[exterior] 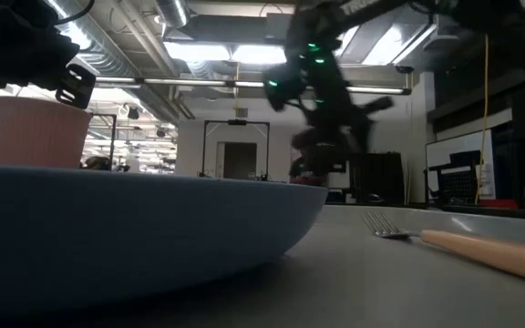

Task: Pick and place plate/cup/fork/spoon on tray
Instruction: Put the black spoon to the right of the blue plate on the gray serving tray

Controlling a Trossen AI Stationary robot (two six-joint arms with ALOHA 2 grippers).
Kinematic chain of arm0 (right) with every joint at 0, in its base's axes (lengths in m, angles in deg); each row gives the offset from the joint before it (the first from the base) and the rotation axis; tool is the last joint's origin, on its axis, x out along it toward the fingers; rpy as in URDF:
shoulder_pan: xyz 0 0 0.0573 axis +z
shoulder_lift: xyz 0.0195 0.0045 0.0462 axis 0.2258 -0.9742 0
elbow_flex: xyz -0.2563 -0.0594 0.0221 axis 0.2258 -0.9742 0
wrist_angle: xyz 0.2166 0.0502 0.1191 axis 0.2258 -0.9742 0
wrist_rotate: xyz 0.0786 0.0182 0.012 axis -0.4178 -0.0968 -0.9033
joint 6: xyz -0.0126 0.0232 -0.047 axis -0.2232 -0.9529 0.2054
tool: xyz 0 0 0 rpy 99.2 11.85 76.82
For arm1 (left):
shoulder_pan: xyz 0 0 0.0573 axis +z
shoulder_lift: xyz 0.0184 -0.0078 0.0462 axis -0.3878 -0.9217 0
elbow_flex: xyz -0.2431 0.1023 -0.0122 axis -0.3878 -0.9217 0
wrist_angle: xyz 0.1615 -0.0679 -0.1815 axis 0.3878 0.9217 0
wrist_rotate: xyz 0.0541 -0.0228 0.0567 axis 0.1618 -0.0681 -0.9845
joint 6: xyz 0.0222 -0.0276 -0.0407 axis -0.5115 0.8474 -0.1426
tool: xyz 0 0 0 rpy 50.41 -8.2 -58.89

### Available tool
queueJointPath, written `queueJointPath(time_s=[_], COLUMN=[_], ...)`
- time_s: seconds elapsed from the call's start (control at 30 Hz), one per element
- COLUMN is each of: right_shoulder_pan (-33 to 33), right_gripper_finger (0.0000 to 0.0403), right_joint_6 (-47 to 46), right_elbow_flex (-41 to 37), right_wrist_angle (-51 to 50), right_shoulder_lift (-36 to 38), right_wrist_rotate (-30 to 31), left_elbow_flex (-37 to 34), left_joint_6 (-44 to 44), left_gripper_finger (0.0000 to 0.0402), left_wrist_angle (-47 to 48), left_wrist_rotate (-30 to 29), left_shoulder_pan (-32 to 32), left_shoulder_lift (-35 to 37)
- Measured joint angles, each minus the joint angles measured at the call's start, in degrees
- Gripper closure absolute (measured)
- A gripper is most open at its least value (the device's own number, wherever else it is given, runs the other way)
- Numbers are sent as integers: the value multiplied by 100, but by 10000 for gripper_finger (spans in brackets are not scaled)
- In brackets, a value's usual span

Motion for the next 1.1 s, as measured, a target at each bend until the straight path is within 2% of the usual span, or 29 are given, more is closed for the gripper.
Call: queueJointPath(time_s=[0.13,0.3,0.47,0.53,0.6,0.73,0.9,1.1], right_shoulder_pan=[134,597,1160,1273,1309,1307,1307,1304], right_gripper_finger=[315,315,315,315,315,315,315,315], right_joint_6=[-735,-1882,-2819,-2963,-3068,-3590,-3605,-3589], right_elbow_flex=[-1494,-3058,-4551,-5111,-5574,-6095,-6319,-6447], right_wrist_angle=[-8,450,2295,3192,3677,3981,4213,4214], right_shoulder_lift=[917,2281,3507,3824,4019,4067,4032,4031], right_wrist_rotate=[-443,-689,-889,-891,-896,-873,-460,-306], left_elbow_flex=[0,0,0,0,0,0,0,0], left_joint_6=[-2,-2,-3,-4,-4,-4,-101,-194], left_gripper_finger=[374,374,374,374,374,374,374,374], left_wrist_angle=[2,4,6,7,7,7,11,13], left_wrist_rotate=[-7,-8,-10,-11,-13,-15,-48,-54], left_shoulder_pan=[2,2,2,1,1,1,2,2], left_shoulder_lift=[0,0,0,0,0,0,0,0])
